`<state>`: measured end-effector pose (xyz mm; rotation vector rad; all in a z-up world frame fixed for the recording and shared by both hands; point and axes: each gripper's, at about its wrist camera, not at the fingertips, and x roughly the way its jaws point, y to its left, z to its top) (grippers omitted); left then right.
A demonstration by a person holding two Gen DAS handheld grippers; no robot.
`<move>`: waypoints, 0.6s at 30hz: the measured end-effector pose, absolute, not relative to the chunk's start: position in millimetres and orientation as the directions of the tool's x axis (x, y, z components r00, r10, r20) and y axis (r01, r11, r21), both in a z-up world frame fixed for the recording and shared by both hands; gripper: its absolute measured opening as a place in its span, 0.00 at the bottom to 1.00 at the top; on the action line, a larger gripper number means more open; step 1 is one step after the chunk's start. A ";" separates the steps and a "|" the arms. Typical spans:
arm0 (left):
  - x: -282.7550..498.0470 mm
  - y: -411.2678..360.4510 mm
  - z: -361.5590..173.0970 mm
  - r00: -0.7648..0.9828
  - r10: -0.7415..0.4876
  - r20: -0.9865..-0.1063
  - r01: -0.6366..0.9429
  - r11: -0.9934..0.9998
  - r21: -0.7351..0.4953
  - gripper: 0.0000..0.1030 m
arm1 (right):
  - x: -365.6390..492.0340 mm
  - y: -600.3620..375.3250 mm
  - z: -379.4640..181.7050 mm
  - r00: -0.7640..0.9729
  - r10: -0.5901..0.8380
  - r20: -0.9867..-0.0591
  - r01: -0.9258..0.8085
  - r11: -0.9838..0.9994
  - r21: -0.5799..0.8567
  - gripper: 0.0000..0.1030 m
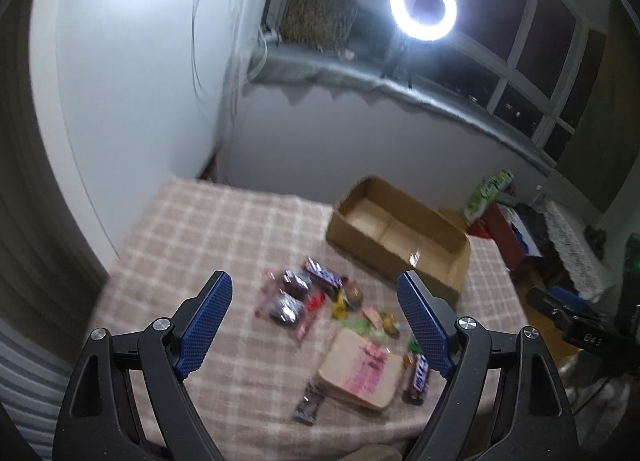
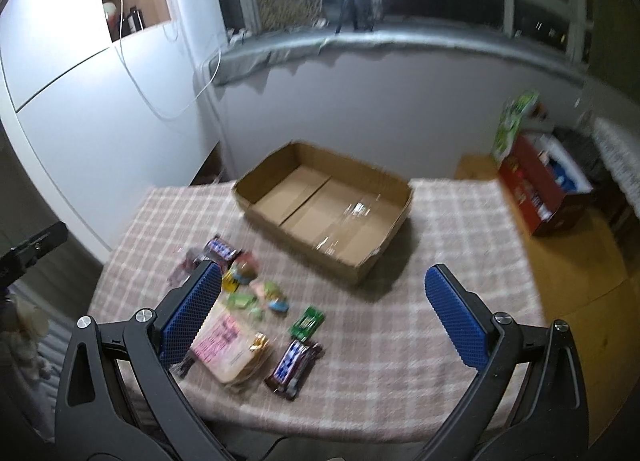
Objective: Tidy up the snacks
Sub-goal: 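Lower the left tool onto the bagged bread slice and close on it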
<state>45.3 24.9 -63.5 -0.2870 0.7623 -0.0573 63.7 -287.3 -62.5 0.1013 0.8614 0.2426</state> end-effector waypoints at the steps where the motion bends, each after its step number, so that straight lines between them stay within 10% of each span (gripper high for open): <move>1: 47.3 26.8 -69.1 0.709 -0.168 -0.685 -0.054 0.955 -0.291 0.77 | 65.8 -286.7 -67.9 0.608 0.266 -0.748 -0.177 0.964 0.198 1.00; 18: 77.7 17.6 -139.6 0.521 -0.321 -0.791 0.021 0.931 -0.364 0.53 | 77.3 -265.4 -148.4 0.375 0.394 -0.839 -0.189 0.919 0.347 0.94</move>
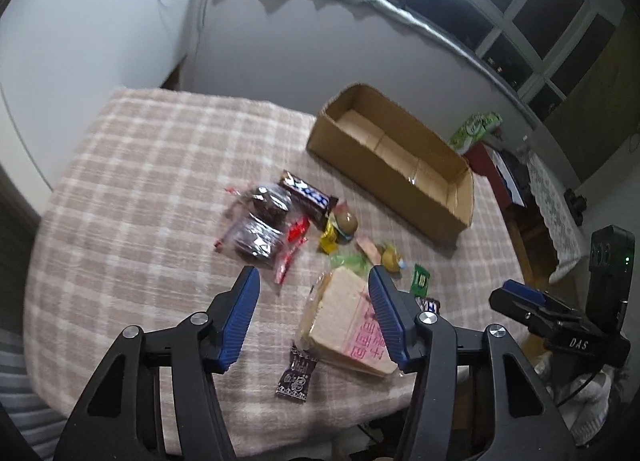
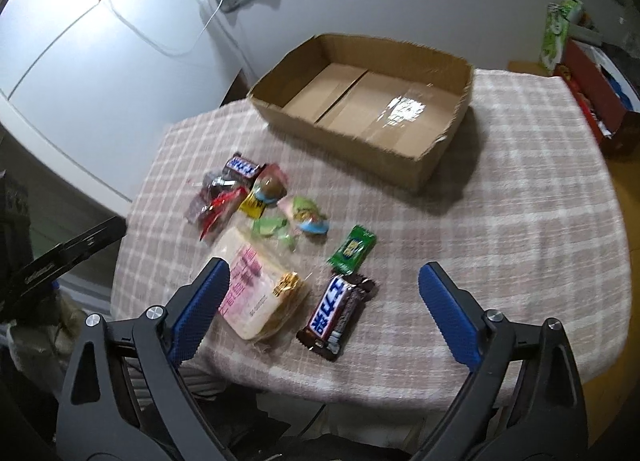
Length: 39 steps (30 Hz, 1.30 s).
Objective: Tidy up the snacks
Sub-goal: 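Lower the left tool onto the bagged bread slice and close on it, then lift the bread slice with the left tool and lower it into the box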
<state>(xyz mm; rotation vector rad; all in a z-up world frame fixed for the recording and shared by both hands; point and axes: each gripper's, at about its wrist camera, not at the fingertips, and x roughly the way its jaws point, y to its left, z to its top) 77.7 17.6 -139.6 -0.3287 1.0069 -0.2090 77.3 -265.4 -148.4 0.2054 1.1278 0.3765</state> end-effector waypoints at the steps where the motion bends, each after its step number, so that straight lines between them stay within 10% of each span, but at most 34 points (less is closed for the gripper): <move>1: 79.1 16.0 -143.9 0.510 -0.328 -0.795 0.028 0.930 -0.365 0.53 | 77.5 -262.3 -151.6 0.365 0.400 -0.841 -0.199 0.916 0.350 0.91; 19: 93.0 3.3 -192.9 0.369 -0.416 -0.831 0.054 0.903 -0.427 0.44 | 78.8 -219.8 -208.3 0.120 0.486 -0.865 -0.239 0.860 0.450 0.55; 39: 97.6 -7.6 -213.9 0.284 -0.462 -0.840 0.080 0.885 -0.459 0.34 | 86.9 -209.3 -226.4 0.032 0.525 -0.850 -0.196 0.838 0.510 0.49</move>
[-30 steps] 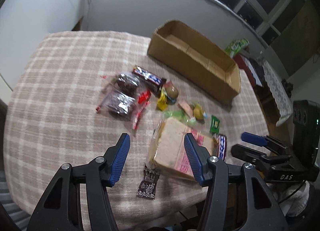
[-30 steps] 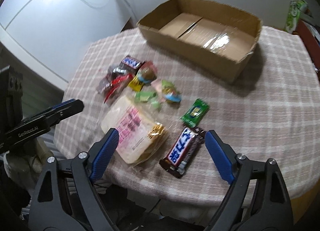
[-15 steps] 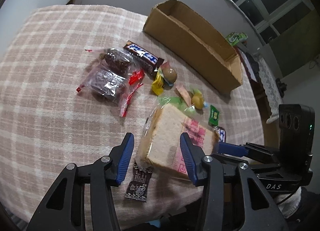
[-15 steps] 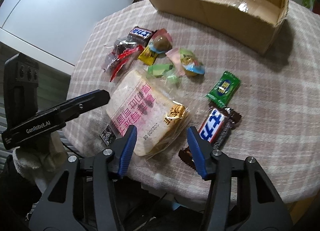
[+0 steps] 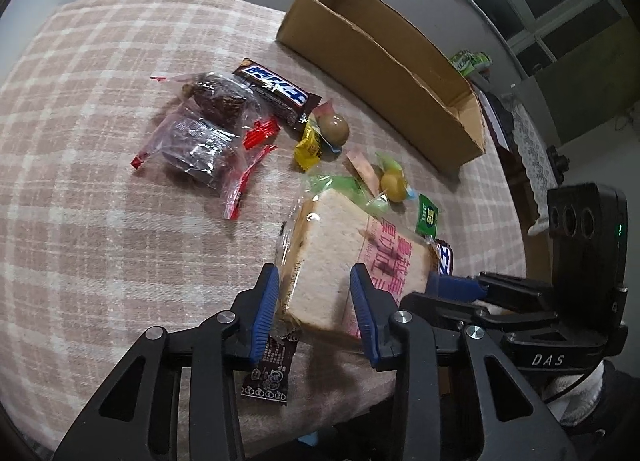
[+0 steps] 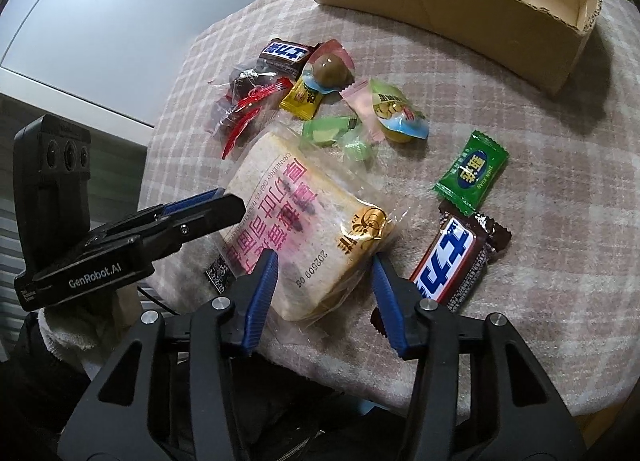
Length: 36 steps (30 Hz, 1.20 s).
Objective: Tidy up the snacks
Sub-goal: 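Lift the bread slice with the left tool and lower it into the box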
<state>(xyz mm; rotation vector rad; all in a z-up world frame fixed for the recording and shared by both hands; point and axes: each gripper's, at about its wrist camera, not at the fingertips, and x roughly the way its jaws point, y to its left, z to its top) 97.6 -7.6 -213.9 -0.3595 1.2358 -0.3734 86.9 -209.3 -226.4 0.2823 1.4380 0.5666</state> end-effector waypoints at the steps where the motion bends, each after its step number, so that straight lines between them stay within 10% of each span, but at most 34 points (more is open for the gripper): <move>1: 96.5 -9.9 -213.0 0.282 -0.457 -0.844 0.090 0.888 -0.451 0.34 | 87.6 -209.0 -226.3 0.034 0.524 -0.851 -0.195 0.839 0.508 0.49; 36: 203.1 -69.4 -135.9 0.439 -0.512 -0.738 0.264 0.859 -0.439 0.34 | 194.9 -261.0 -130.8 0.335 0.451 -0.827 -0.214 0.891 0.400 0.49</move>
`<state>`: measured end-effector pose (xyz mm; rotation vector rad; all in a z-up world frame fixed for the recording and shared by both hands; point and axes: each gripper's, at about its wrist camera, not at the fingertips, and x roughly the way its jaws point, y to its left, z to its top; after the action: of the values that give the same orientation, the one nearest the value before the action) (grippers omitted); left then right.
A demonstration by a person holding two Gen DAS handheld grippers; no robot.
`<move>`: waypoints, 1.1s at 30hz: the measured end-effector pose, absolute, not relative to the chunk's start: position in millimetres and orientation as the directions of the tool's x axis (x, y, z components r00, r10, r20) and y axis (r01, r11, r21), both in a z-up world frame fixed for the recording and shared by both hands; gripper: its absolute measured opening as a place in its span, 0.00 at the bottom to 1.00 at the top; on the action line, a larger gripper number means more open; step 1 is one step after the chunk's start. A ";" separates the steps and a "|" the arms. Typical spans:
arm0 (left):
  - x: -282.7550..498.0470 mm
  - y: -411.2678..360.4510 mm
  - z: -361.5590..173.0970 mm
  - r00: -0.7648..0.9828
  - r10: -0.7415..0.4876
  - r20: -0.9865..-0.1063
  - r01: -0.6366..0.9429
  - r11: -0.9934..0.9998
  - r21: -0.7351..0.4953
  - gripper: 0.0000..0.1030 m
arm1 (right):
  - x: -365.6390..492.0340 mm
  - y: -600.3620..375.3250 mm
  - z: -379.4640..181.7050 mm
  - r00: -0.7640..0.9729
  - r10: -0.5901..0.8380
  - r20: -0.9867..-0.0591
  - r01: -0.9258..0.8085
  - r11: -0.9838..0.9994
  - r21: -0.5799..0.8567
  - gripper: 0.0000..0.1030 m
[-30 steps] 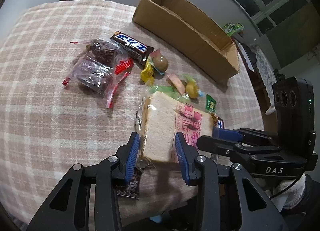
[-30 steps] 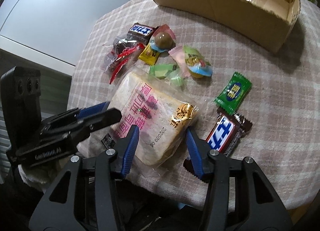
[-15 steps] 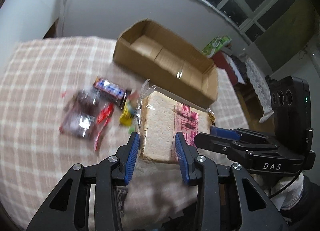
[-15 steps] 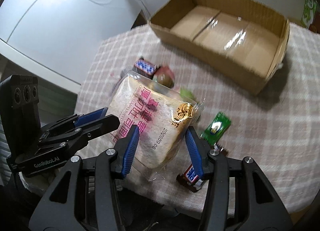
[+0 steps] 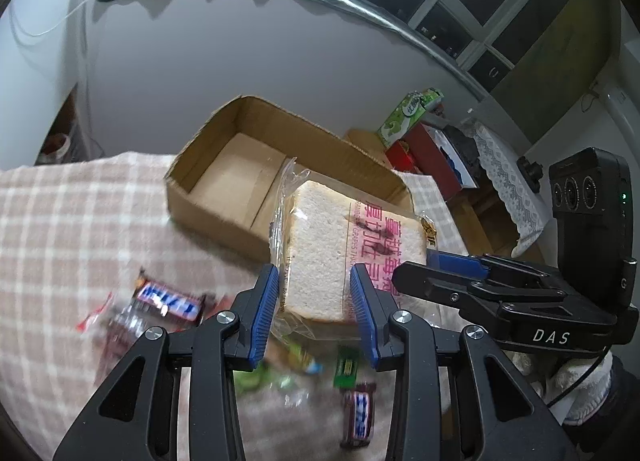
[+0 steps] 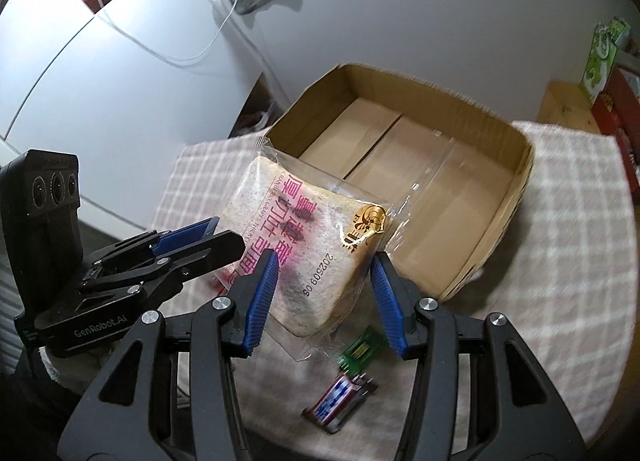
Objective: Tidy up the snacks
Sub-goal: 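Lift the bread slice with the left tool and lower it into the box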
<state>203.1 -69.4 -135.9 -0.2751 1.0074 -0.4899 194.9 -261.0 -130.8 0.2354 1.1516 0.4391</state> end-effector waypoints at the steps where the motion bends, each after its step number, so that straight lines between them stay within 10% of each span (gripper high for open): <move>1: 208.8 -72.9 -136.8 0.437 -0.514 -0.738 0.269 0.858 -0.438 0.34 | 200.2 -264.1 -131.0 0.340 0.444 -0.829 -0.207 0.895 0.395 0.49; 33: 253.5 -104.1 -154.5 0.406 -0.454 -0.793 0.263 0.889 -0.375 0.33 | 247.2 -302.9 -175.5 0.336 0.326 -0.884 -0.133 0.945 0.298 0.51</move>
<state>253.5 -104.1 -154.5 -0.2025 1.0612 -0.4559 247.2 -302.9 -175.5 0.1842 1.1923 0.3017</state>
